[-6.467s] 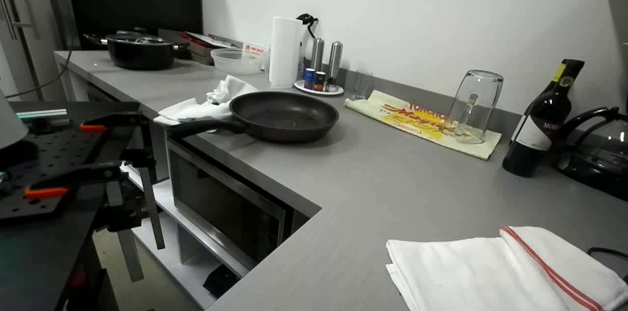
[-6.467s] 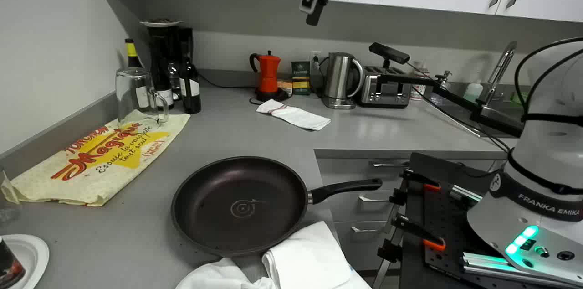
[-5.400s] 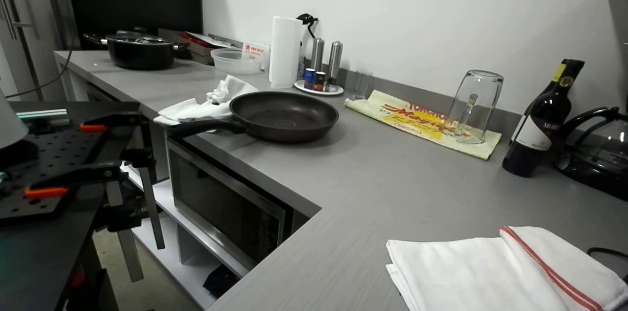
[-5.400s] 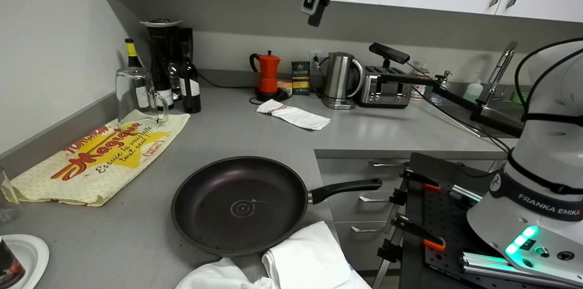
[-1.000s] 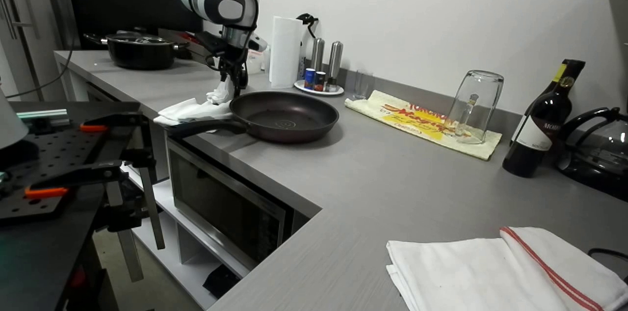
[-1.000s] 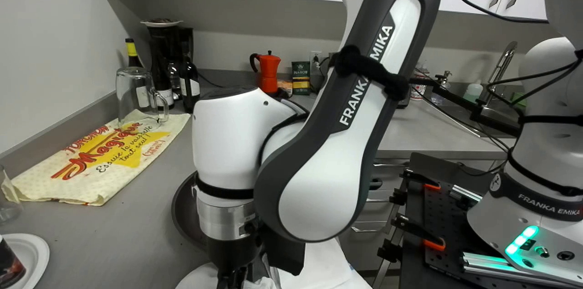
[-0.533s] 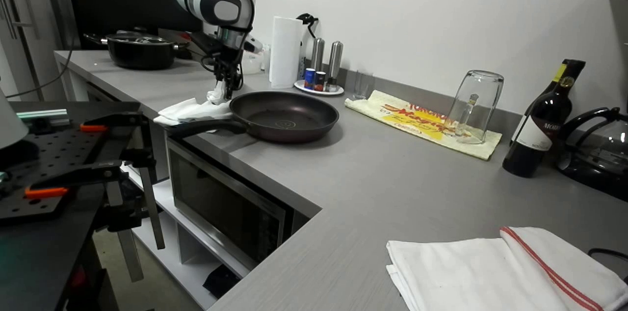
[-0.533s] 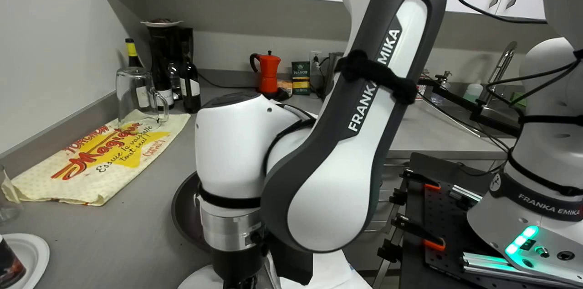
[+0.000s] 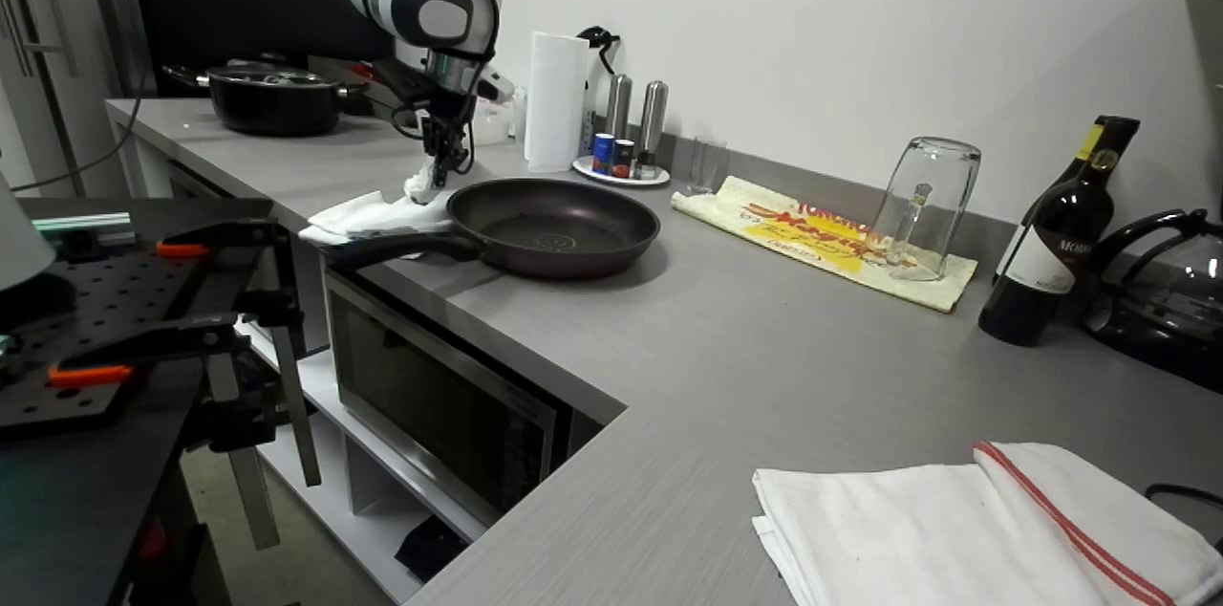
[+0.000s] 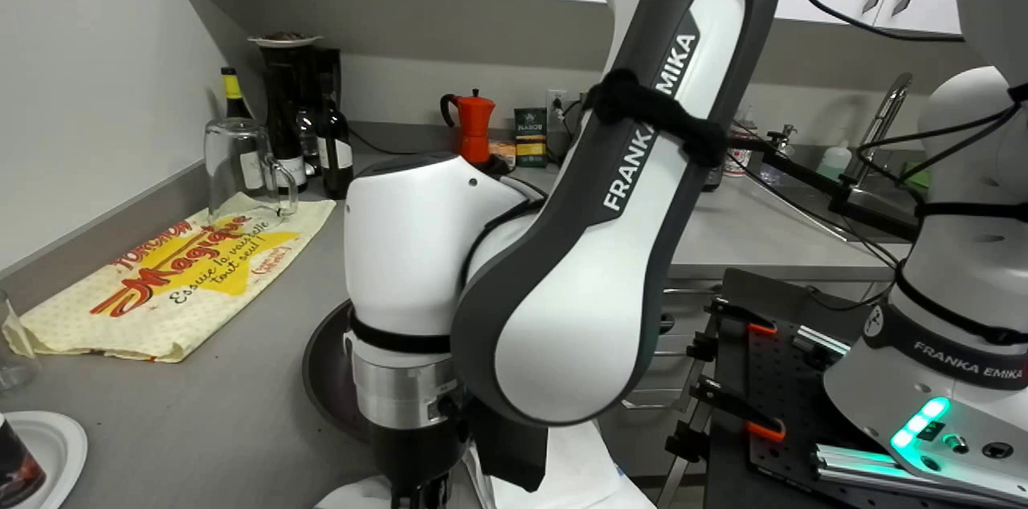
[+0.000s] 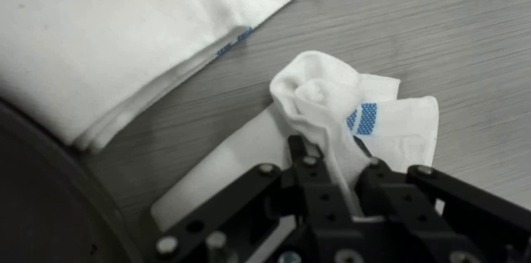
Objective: Use the towel to wipe the pan.
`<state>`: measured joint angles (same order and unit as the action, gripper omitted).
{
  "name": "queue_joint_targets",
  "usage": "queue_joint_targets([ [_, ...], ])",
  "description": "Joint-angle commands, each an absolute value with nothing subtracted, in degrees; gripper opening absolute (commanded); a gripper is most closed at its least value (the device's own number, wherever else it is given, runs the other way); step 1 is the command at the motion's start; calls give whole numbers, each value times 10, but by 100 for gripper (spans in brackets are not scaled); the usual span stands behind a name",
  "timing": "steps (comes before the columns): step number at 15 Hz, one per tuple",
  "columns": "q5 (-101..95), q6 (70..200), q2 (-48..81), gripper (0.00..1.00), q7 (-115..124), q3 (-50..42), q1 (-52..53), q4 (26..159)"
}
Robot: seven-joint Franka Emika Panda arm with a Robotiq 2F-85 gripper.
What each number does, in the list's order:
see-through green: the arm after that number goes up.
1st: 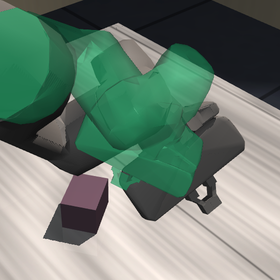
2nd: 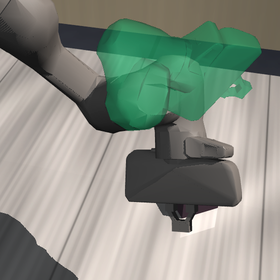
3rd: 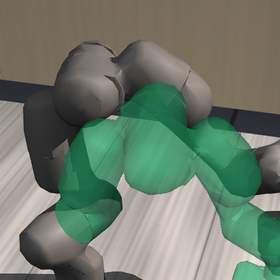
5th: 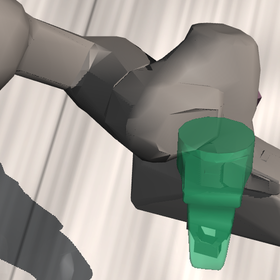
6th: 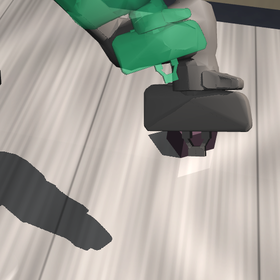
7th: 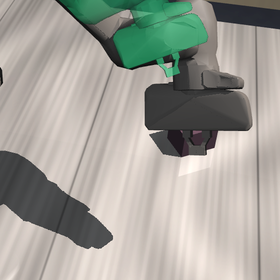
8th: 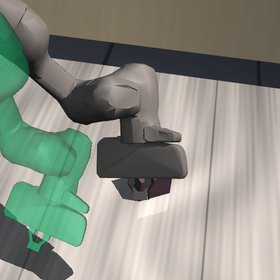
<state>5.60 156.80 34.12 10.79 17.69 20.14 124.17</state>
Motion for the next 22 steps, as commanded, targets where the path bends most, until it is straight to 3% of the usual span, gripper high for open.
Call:
queue_joint_targets([
  [1, 101, 1526, 280, 4, 75, 220, 161, 1263],
  [6, 219, 1400, 168, 3, -3, 287, 88, 1253],
  [12, 133, 1371, 59, 3, -17, 169, 87, 1263],
  [22, -100, 1466, 132, 3, -1, 48, 70, 1257],
])
